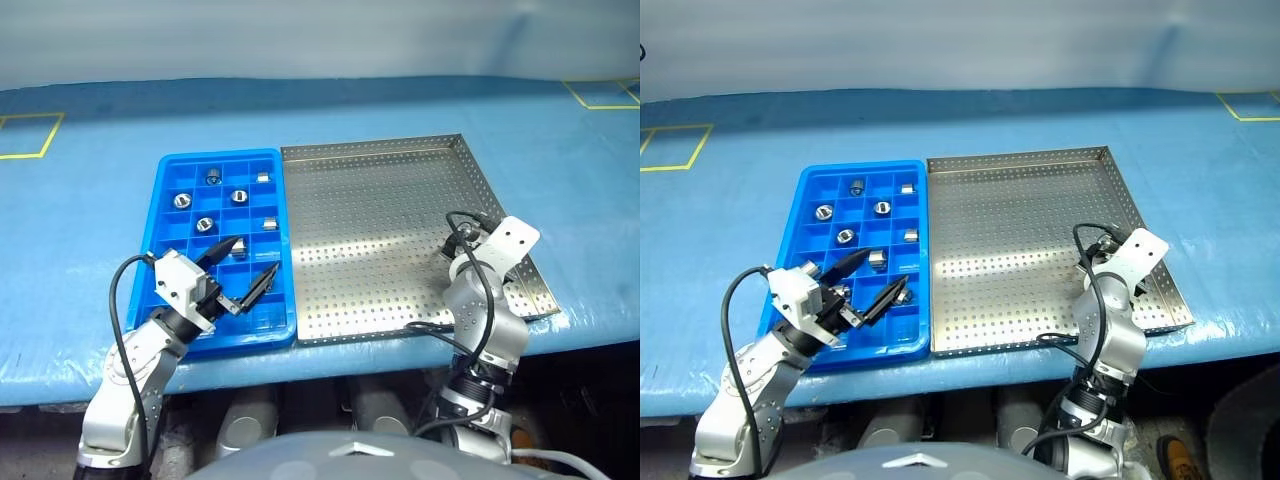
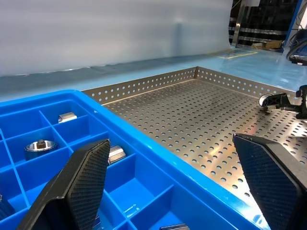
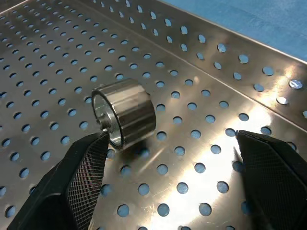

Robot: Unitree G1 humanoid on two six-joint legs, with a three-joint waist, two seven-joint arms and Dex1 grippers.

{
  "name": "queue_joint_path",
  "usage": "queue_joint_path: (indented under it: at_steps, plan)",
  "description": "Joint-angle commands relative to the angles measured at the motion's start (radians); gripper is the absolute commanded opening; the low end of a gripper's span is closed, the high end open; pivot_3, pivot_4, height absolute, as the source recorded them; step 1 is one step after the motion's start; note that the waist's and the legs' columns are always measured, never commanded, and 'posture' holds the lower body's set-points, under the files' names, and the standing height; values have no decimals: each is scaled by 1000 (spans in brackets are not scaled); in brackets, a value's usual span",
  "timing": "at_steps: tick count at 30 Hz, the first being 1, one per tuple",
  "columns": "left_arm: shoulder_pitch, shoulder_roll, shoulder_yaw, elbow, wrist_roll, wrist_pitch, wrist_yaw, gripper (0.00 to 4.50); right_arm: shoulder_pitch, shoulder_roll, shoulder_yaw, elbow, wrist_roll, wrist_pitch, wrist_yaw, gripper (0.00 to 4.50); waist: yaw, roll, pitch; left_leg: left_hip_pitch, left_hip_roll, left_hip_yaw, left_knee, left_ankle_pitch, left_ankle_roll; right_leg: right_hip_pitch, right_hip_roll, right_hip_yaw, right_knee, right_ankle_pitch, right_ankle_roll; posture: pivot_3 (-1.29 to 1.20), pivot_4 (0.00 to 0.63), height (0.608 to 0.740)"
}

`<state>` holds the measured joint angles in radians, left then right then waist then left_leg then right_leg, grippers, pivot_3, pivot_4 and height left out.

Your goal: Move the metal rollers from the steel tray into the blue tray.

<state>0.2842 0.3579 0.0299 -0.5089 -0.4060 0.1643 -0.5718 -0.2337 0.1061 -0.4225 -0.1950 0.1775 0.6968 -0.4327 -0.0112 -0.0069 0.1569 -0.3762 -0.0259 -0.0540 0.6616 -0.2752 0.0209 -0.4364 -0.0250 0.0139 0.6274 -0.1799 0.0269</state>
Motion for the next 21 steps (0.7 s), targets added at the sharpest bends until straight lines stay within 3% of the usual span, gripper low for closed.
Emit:
queue_joint_path:
  at_steps: [1,3,7,18,21]
  plan:
    - [-2,4,12,-11,-13,-15,-8,4500,-8,42,24,11,-1,-39,-15,4458,0,0,0,0,0,0,0,0,0,0,0,0,0,0,0,87,150,740]
    - [-1,3,12,-12,-13,-16,-8,4500,-1,27,43,23,-17,-59,-11,4458,-1,0,0,0,0,0,0,0,0,0,0,0,0,0,0,87,150,740]
    - [-4,2,10,-11,-14,-16,-8,4500,9,17,81,22,-26,-92,14,3575,0,0,0,0,0,0,0,0,0,0,0,0,0,0,0,88,150,740]
    - [-6,-2,5,-11,-13,-14,-4,4500,-34,0,219,27,-81,-137,51,3575,1,0,0,0,0,0,0,0,0,0,0,0,0,0,0,89,150,740]
    - [-4,-4,1,-11,-12,-13,-4,4500,-76,-5,231,83,-88,-152,61,4433,-2,0,0,0,0,1,0,0,0,0,0,0,0,0,0,94,150,740]
